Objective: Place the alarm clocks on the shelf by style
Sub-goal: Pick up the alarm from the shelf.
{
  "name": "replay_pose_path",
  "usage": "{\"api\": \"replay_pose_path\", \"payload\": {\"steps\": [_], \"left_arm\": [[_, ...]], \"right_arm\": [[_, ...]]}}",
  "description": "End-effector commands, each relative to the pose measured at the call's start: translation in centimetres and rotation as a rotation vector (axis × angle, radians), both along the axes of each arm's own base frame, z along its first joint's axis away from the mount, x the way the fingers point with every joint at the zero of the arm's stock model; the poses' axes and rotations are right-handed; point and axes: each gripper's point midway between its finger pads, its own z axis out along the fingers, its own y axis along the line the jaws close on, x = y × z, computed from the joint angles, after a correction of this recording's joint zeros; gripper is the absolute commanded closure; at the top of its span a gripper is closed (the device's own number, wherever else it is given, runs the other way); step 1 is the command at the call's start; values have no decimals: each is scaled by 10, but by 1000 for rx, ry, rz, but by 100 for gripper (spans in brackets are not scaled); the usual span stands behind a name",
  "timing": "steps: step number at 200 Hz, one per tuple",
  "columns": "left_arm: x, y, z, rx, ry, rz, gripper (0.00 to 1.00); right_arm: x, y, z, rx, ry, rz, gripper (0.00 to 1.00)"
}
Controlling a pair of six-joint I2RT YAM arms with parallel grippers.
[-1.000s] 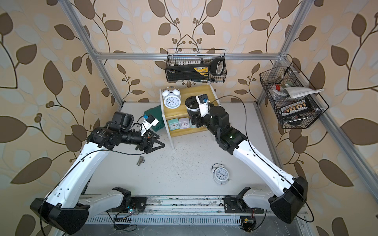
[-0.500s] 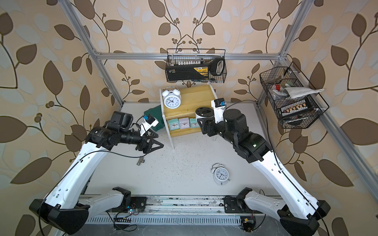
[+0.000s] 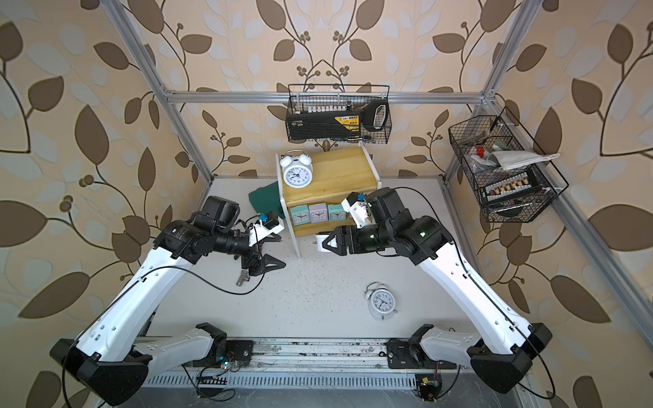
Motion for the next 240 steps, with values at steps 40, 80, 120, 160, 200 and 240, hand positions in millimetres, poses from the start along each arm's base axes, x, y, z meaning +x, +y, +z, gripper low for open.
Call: {"api": "replay_pose_path", "payload": {"steps": [40, 80, 120, 160, 200, 240], "left_arm": [[-8, -12, -9, -12, -36, -69, 6], [-7, -20, -21, 3, -19, -76, 6], [-2, -27, -33, 31, -9, -70, 6], [-3, -29, -36, 34, 1, -76, 12], [-4, -30, -37, 29, 15, -79, 27], [-4, -31, -37, 29, 27, -71, 46]], "right_arm": [[-21, 45, -14, 199, 260, 150, 40], [-27, 67, -28, 224, 344, 205, 40], [-32, 83, -36, 241, 388, 244, 40], [-28, 87, -44, 239, 400, 240, 39], [-26, 90, -49, 242, 412, 244, 37], [-25, 90, -52, 237, 397, 244, 32]]}}
